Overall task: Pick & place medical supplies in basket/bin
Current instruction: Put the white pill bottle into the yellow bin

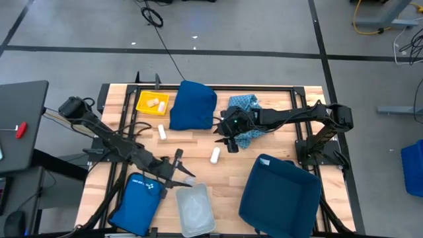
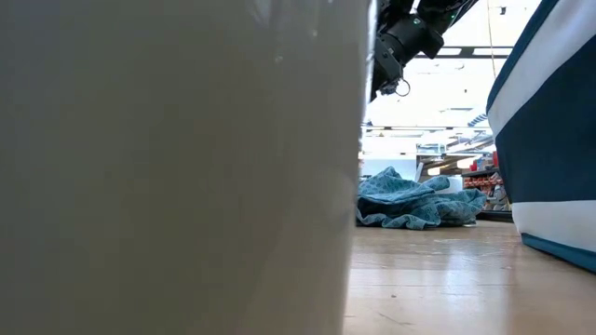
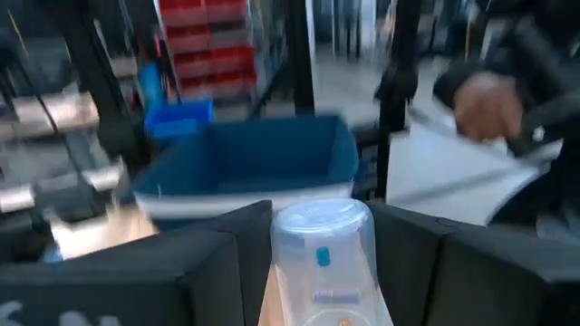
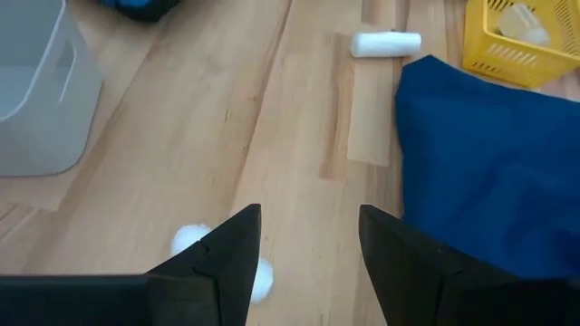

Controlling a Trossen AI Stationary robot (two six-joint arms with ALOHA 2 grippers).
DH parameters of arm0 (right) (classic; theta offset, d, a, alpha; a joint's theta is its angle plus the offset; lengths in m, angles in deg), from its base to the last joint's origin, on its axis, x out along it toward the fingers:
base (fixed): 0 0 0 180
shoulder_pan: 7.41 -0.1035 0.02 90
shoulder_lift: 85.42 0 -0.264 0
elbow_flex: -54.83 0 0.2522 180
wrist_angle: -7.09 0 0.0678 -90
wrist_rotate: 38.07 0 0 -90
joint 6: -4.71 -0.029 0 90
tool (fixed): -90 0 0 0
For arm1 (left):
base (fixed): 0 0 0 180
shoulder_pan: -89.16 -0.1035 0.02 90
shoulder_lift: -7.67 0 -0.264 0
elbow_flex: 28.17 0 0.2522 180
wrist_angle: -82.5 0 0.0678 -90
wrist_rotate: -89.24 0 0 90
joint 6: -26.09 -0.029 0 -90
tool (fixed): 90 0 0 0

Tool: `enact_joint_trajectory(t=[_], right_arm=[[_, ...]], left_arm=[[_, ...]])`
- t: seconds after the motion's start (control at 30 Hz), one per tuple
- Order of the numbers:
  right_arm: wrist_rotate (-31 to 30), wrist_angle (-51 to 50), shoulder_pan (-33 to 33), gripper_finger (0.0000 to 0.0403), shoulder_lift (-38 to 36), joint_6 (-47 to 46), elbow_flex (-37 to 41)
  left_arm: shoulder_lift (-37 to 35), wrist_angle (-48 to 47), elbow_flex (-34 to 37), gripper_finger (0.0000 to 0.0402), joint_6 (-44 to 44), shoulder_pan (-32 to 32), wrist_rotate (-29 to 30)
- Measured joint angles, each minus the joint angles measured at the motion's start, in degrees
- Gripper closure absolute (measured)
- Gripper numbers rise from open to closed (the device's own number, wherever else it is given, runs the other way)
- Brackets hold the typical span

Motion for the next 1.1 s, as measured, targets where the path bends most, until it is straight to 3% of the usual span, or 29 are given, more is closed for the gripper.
enact_joint_trajectory(t=[0.17,0.3,0.47,0.73,1.1], right_arm=[[0.2,0.6,0.0,0.0208,0.0,0.4,0.0],[0.3,0.9,0.0,0.0208,0.0,0.4,0.0],[0.4,1.0,0.0,0.0208,0.0,0.4,0.0],[0.4,1.0,0.0,0.0208,0.0,0.3,0.0],[0.4,1.0,0.0,0.0208,0.0,0.2,0.0]], left_arm=[[0.0,22.5,10.8,0.0247,-2.3,-2.8,-1.1],[0.0,31.6,17.5,0.0247,-2.1,-6.1,-1.0],[-0.3,35.4,22.6,0.0247,-1.5,-11.7,0.3],[-2.5,34.1,24.8,0.0247,-1.1,-22.6,6.3],[-2.7,29.5,24.8,0.0247,0.0,-35.4,23.3]])
